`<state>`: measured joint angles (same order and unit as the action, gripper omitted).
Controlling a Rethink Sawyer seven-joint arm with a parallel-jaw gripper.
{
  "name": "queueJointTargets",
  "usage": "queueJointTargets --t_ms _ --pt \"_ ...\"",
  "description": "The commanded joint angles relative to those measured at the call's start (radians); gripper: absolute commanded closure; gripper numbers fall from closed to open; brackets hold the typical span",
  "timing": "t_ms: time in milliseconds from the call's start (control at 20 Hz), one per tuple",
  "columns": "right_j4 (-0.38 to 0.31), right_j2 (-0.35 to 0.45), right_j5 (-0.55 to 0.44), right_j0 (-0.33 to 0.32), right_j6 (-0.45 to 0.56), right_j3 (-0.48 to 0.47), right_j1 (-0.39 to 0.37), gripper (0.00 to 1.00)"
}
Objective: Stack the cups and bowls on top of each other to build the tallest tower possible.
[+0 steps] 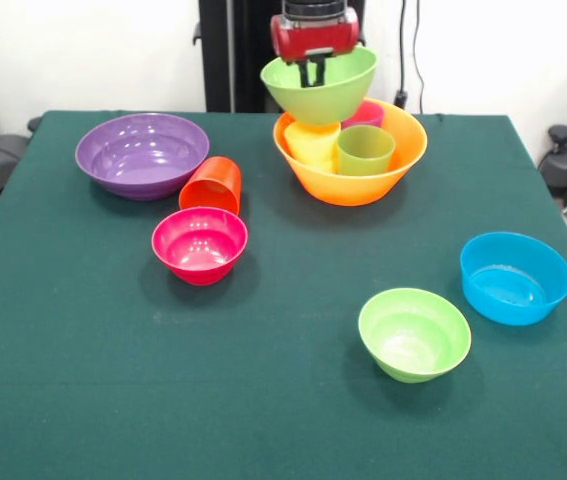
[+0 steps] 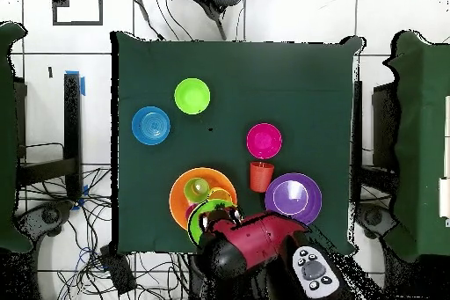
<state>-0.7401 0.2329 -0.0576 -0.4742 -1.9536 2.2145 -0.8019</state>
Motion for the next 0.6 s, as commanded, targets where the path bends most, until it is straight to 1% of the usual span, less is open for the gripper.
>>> queueJointTargets --t_ms 50,300,400,600 --pt "-0.003 -0.020 0.169 0.047 -0.129 -0.022 0.009 1.00" --pt "0.030 -0.021 0.237 0.059 -0.134 -0.037 0.030 1.00" --pt "0.038 -0.018 0.234 0.067 -0.131 -0.048 0.046 1.00" --pt "0.048 -0.040 0.246 0.086 -0.122 -0.066 0.077 1.00"
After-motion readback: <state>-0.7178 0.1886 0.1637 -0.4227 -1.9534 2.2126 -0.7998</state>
